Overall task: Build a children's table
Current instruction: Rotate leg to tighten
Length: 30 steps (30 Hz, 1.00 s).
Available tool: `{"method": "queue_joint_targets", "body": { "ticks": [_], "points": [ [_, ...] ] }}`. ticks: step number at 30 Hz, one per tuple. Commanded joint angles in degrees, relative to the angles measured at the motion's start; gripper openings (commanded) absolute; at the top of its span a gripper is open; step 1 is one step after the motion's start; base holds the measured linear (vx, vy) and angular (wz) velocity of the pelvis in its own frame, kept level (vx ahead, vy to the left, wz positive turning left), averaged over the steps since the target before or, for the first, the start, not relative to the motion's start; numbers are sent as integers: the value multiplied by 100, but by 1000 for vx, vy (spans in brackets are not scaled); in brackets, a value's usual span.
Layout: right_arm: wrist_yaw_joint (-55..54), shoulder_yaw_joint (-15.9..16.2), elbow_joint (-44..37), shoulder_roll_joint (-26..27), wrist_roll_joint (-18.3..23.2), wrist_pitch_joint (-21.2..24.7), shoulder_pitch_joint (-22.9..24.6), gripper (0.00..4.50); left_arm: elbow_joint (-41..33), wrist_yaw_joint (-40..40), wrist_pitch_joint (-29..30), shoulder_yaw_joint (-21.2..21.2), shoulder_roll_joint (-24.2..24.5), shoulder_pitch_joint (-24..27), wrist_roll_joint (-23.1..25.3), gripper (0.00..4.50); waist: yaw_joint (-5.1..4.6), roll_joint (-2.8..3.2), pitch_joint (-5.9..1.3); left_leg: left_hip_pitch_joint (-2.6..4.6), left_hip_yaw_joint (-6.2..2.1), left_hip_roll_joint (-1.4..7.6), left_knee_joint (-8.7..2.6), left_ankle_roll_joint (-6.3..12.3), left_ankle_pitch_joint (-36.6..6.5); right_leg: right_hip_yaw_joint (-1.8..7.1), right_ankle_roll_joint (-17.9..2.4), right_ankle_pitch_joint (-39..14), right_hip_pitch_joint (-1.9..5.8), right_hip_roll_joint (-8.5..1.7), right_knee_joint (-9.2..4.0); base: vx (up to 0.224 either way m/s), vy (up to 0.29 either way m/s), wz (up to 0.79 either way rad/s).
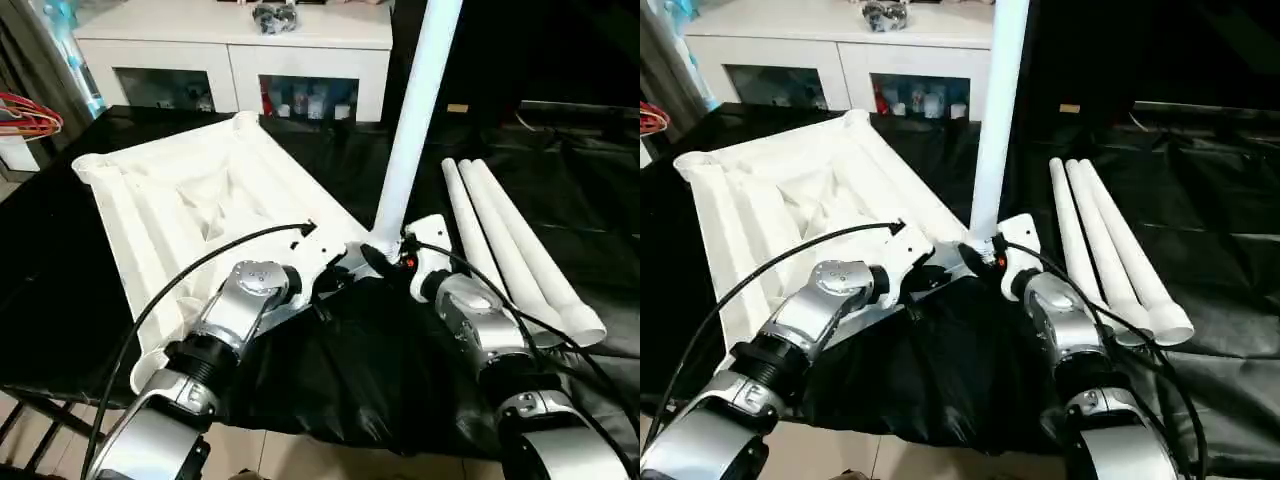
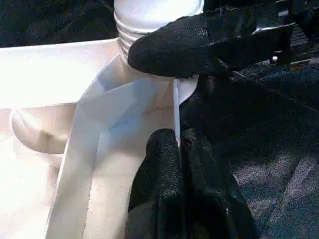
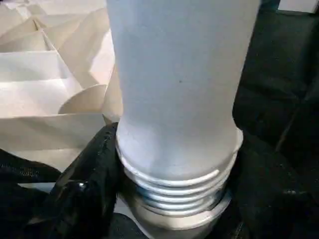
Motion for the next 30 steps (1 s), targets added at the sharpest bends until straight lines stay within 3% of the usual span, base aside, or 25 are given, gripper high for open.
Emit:
{"method": "queue_joint_targets", "body": {
  "ticks": [1,3,8,11,14,17,22,23,30],
  "points": [
    [214,173,302,195,-9,185,67,348,-296,-265,-529,-31,-187,-57,-272,0,4,-97,-331,50,-121,248,-415,299,-1568,238,-982,-2373,224,-430,-537,0,0,0],
    [330,259,163,51,-123,66,111,385,-388,-536,-761,-120,-55,68,-269,0,1,-104,-331,37,-123,254,-422,308,-1515,240,-1000,-2289,232,-424,-522,0,0,0],
    [969,382,-427,-294,-88,50,358,390,-601,-946,-875,-181,92,291,-370,0,68,-101,-352,67,-96,284,-407,391,-1332,266,-1087,-1906,233,-427,-492,0,0,0],
    [1621,524,-852,-638,-42,-35,619,390,-762,-1306,-915,-236,225,419,-464,0,78,-95,-369,17,-95,283,-398,488,-1076,263,-1234,-1375,279,-414,-412,0,0,0],
    [2197,623,-1245,-909,75,-7,853,390,-803,-1535,-973,-264,354,474,-487,0,77,-99,-377,15,-84,286,-380,584,-1003,265,-1321,-1136,284,-407,-382,0,0,0],
    [2726,742,-1673,-1178,211,113,1085,390,-844,-1814,-994,-260,487,522,-518,0,113,-99,-350,16,-75,287,-384,617,-1100,260,-1259,-1391,285,-405,-419,0,0,0],
    [3365,926,-2177,-1570,269,252,1361,390,-988,-2414,-973,-259,823,597,-629,0,140,-91,-331,27,-85,303,-415,491,-1340,264,-1115,-1910,258,-412,-464,0,0,0],
    [3404,943,-2200,-1594,270,261,1375,373,-998,-2468,-970,-261,861,602,-641,0,133,-85,-335,32,-93,305,-421,459,-1382,262,-1103,-1964,254,-413,-470,0,0,0],
    [3733,1022,-2465,-1670,415,458,1487,321,-1121,-2958,-777,-277,1184,662,-743,0,150,-83,-344,41,-86,310,-420,423,-1297,269,-1210,-1667,252,-406,-430,0,0,0]
  ]
}}
